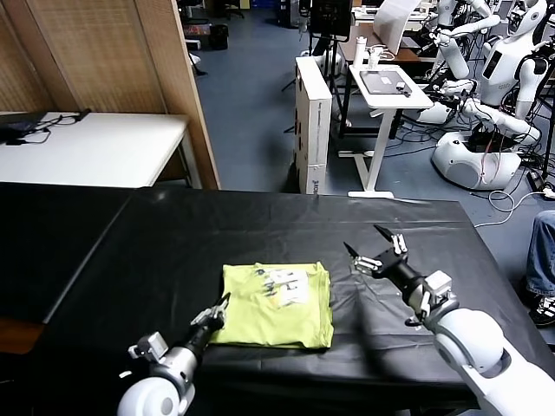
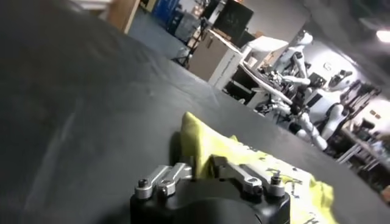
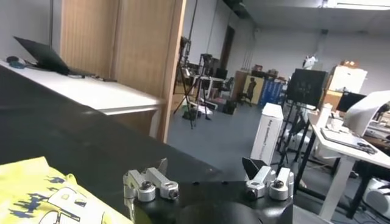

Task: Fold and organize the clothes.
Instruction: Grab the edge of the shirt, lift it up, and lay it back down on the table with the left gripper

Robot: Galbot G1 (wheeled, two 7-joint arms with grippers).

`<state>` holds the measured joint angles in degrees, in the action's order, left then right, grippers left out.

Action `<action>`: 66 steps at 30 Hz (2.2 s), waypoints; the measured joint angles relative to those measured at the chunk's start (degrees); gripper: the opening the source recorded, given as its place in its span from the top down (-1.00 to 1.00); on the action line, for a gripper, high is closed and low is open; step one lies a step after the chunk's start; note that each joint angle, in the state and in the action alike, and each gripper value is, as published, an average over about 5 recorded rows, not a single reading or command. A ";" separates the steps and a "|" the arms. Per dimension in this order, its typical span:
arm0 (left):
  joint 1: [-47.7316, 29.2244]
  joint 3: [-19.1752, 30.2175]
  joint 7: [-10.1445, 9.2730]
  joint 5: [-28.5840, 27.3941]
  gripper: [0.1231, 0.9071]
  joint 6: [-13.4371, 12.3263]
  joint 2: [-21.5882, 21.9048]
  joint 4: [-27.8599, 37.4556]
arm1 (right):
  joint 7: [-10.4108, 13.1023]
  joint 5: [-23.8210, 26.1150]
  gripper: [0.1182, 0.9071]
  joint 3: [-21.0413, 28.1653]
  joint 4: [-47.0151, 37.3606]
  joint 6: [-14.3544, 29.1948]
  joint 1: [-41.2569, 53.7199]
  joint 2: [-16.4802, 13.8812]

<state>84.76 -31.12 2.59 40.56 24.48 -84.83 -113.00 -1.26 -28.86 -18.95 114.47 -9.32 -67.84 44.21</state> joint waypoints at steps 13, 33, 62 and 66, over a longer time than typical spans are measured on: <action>-0.73 -5.07 -2.04 6.57 0.90 1.37 10.02 -2.84 | 1.82 -2.06 -1.00 -7.62 -4.07 0.11 -3.00 3.60; 6.53 -26.84 -2.36 24.43 0.90 2.13 38.46 -3.91 | 1.62 0.20 -1.00 -10.24 -8.05 0.86 -5.96 10.60; -5.99 13.99 -13.12 8.63 0.77 6.19 8.18 -9.77 | 1.10 1.22 -1.00 -1.56 -3.94 -1.65 -6.60 11.92; -5.68 14.04 -11.99 8.60 0.23 6.25 9.27 -10.50 | 2.31 -3.30 -1.00 1.68 -2.63 -4.34 -5.62 10.75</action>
<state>79.08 -17.08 -9.41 49.16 30.73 -75.56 -123.50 1.05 -32.17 -17.28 111.85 -13.65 -73.46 54.96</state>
